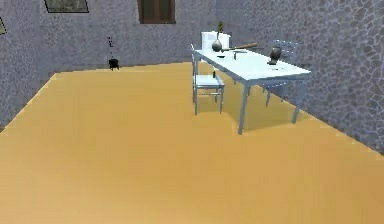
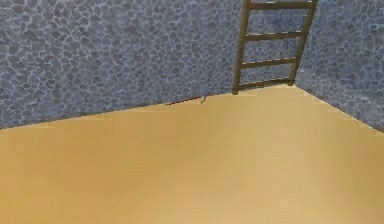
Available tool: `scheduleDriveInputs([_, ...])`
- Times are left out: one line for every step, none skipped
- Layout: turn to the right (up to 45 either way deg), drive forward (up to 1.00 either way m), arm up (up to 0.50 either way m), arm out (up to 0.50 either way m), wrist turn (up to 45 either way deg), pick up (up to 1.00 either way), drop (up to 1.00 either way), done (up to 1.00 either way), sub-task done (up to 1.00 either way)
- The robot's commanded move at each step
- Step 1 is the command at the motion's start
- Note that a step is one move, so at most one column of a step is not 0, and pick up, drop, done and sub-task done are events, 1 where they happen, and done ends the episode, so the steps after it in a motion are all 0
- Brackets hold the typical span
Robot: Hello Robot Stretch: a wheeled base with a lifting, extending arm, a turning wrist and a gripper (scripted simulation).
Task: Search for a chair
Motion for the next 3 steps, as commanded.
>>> scheduleDriveInputs([0.0,1.0,0.0,0.0,0.0,0.0,0.0,0.0,0.0])
scheduleDriveInputs([3.0,0.0,0.0,0.0,0.0,0.0,0.0,0.0,0.0])
scheduleDriveInputs([0.0,0.9,0.0,0.0,0.0,0.0,0.0,0.0,0.0])
